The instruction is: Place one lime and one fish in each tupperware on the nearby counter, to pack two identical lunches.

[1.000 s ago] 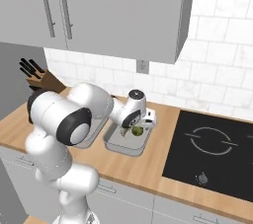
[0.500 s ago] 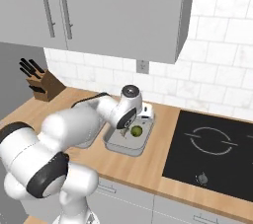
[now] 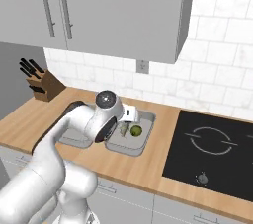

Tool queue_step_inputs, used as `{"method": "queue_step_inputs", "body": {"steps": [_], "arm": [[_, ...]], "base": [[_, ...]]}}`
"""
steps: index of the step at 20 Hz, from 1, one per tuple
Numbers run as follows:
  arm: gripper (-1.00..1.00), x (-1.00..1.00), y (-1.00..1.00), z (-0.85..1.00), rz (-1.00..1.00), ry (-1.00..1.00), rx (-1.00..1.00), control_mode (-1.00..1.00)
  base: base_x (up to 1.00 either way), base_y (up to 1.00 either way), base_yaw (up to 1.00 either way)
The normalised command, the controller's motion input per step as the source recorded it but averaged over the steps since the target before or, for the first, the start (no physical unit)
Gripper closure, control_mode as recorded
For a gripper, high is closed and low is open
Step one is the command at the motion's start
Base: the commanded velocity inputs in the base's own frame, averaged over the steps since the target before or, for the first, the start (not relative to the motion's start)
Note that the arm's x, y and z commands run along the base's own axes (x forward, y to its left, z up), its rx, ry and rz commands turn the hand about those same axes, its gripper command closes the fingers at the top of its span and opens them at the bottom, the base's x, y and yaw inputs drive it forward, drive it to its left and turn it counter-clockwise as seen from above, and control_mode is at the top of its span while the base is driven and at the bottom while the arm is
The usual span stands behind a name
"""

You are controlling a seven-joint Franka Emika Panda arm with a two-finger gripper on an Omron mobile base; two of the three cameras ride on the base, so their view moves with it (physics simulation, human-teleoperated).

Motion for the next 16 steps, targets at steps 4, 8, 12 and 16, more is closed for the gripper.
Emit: {"method": "queue_step_inputs", "body": {"steps": [4,8,12,16], "arm": [[-1.0,-0.73,0.36,0.72,0.0,-0.02,0.0,-1.0],[-1.0,-0.72,0.31,0.78,0.0,-0.06,0.0,-1.0],[-1.0,-0.58,0.27,0.78,0.0,-0.09,0.0,-1.0],[-1.0,-0.42,0.09,0.82,0.0,-0.09,0.0,-1.0]], "base": [[0.0,0.0,0.0],[0.0,0.0,0.0],[0.0,0.0,0.0],[0.0,0.0,0.0]]}}
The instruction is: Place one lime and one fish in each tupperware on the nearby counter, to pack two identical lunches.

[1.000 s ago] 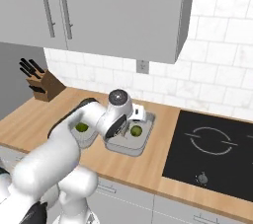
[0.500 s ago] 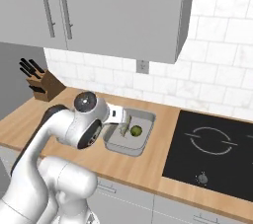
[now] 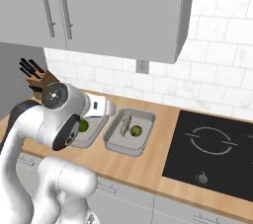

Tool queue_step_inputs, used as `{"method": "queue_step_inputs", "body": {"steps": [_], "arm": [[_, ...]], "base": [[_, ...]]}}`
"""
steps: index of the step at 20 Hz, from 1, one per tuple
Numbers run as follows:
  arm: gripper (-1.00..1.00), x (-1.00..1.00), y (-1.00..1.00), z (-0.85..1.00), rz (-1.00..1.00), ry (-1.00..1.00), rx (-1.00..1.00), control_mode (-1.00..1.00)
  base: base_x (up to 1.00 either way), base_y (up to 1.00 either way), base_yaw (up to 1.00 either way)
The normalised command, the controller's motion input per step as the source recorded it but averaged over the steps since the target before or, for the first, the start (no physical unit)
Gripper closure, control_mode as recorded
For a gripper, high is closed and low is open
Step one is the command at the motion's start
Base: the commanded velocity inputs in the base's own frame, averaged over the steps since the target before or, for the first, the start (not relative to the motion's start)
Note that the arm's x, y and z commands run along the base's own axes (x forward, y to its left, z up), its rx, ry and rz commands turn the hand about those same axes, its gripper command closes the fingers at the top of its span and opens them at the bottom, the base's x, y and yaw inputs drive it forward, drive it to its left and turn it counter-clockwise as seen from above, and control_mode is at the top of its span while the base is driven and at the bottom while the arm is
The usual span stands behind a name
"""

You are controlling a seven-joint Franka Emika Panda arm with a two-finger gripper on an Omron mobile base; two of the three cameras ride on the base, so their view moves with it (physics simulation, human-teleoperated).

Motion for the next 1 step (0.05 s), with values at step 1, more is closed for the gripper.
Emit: {"method": "queue_step_inputs", "body": {"steps": [1], "arm": [[-1.0,-0.45,0.03,0.69,0.0,-0.09,0.0,-1.0]], "base": [[0.0,0.0,0.0]]}}
